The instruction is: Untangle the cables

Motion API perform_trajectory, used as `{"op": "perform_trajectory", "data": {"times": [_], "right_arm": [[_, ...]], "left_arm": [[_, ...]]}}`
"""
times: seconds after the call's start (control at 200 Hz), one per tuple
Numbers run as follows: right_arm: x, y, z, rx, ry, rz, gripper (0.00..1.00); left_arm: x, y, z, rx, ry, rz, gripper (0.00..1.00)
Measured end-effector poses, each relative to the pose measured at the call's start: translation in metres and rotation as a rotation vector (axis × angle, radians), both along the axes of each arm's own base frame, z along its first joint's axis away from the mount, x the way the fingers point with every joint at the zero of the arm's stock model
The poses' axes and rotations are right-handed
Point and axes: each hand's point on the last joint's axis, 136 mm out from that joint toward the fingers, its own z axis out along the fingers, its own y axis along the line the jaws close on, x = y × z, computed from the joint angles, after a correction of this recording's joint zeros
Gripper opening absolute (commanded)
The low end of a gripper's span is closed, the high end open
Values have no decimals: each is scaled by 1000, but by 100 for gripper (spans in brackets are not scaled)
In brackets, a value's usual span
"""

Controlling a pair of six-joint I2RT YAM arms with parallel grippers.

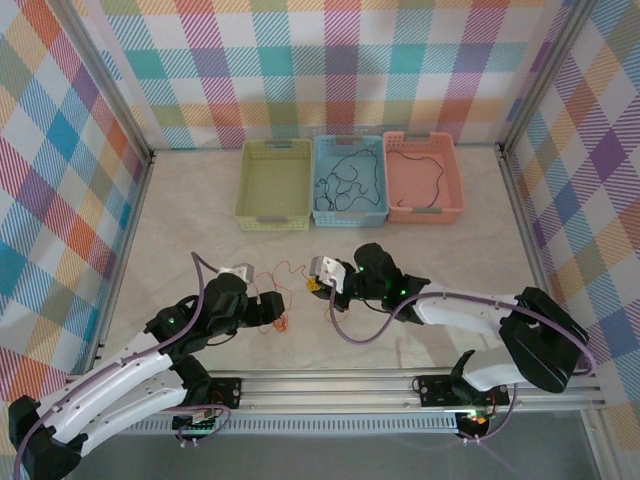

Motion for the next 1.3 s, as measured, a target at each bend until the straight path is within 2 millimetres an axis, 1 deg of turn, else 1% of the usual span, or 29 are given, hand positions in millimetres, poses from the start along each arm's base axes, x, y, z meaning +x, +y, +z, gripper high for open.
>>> {"op": "perform_trajectory", "data": {"times": [0.1,0.2,0.29,0.345,0.42,0.475,0.535,0.625,0.745,0.875,0.96,1.09,1.14,1.185,1.225,1.3], "right_arm": [[2,-8,-2,25,-41,-36,0],[3,-13,-3,34,-63,-51,0],[7,-14,5,63,-98,-73,0],[10,-17,10,86,-120,-88,0],[11,-22,15,109,-139,-102,0],[12,-25,17,120,-148,-110,0],[12,-26,19,127,-154,-112,0],[14,-27,23,141,-165,-117,0],[14,-26,27,159,-178,-117,0],[13,-27,26,160,-178,-115,0],[13,-27,26,161,-177,-114,0],[14,-28,27,165,-179,-113,0],[13,-28,26,165,-179,-113,0],[13,-29,26,166,-181,-114,0],[13,-29,26,167,-181,-115,0],[14,-31,27,167,-185,-125,0]], "left_arm": [[0,-8,-1,-13,9,-34,72],[3,-16,6,-22,-16,-68,70],[13,-26,24,-17,-67,-103,70],[22,-32,36,-2,-104,-122,71],[33,-42,45,17,-134,-146,72],[39,-47,46,31,-144,-160,72],[43,-50,43,48,-146,-169,72],[46,-52,38,60,-140,-173,67],[52,-55,31,67,-130,-173,62],[57,-57,21,81,-109,-168,51],[63,-56,18,85,-114,-151,40],[76,-49,13,118,-123,-90,33],[80,-46,7,134,-115,-68,25],[83,-44,3,149,-110,-56,16],[86,-40,0,159,-103,-38,11],[91,-34,0,164,-103,-2,0]]}}
